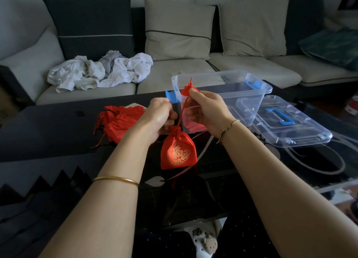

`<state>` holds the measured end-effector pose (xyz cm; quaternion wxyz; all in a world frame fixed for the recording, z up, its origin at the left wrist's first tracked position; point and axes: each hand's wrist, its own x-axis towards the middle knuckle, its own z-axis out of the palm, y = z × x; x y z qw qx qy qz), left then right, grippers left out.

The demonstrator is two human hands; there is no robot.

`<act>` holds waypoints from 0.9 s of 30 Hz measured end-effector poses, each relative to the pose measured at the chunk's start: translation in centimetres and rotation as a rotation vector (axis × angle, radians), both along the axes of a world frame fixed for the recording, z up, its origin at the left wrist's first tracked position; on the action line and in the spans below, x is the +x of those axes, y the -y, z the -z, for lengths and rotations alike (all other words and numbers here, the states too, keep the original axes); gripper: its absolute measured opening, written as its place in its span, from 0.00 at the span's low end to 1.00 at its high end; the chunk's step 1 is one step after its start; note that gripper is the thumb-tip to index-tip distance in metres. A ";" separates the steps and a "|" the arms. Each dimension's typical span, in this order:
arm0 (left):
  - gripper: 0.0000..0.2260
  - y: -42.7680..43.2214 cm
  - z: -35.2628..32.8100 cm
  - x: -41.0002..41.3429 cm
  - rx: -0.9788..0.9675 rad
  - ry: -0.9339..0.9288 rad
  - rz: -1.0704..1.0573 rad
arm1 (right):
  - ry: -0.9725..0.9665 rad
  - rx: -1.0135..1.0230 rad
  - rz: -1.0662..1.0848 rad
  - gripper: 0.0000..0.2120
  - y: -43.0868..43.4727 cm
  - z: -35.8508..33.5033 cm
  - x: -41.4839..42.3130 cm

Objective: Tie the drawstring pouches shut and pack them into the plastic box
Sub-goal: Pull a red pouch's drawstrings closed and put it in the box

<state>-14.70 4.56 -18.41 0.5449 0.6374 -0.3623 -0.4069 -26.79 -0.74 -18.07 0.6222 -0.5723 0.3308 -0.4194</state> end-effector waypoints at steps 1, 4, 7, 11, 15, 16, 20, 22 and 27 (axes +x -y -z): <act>0.11 0.0 0.2 0.0 -0.005 0.043 -0.030 | -0.011 -0.010 0.005 0.14 0.0 0.0 0.0; 0.15 0.0 0.6 0.2 -0.004 0.128 -0.056 | -0.037 -0.047 0.028 0.14 0.1 0.1 0.2; 0.12 -0.1 0.5 0.2 -0.013 0.169 0.044 | -0.052 -0.081 0.043 0.15 0.1 0.1 0.3; 0.09 -0.5 -0.2 -0.1 -0.005 0.046 0.163 | -0.049 -0.093 0.023 0.14 0.1 0.1 0.3; 0.13 -0.8 -0.5 -0.3 -0.002 -0.009 0.244 | -0.064 -0.108 0.028 0.15 0.2 0.1 0.2; 0.12 -0.8 -0.5 -0.4 -0.013 0.013 0.248 | -0.062 -0.101 0.020 0.16 0.1 0.0 0.2; 0.10 -0.8 -0.3 -0.5 -0.041 0.018 0.247 | -0.002 0.072 -0.015 0.19 0.1 -0.4 0.3; 0.10 -0.7 -0.2 -0.4 -0.048 -0.003 0.236 | -0.024 0.091 -0.035 0.14 -0.1 -0.4 0.3; 0.10 -0.6 0.0 -0.2 -0.047 0.023 0.206 | -0.095 0.003 -0.088 0.08 -0.5 -0.4 -0.1</act>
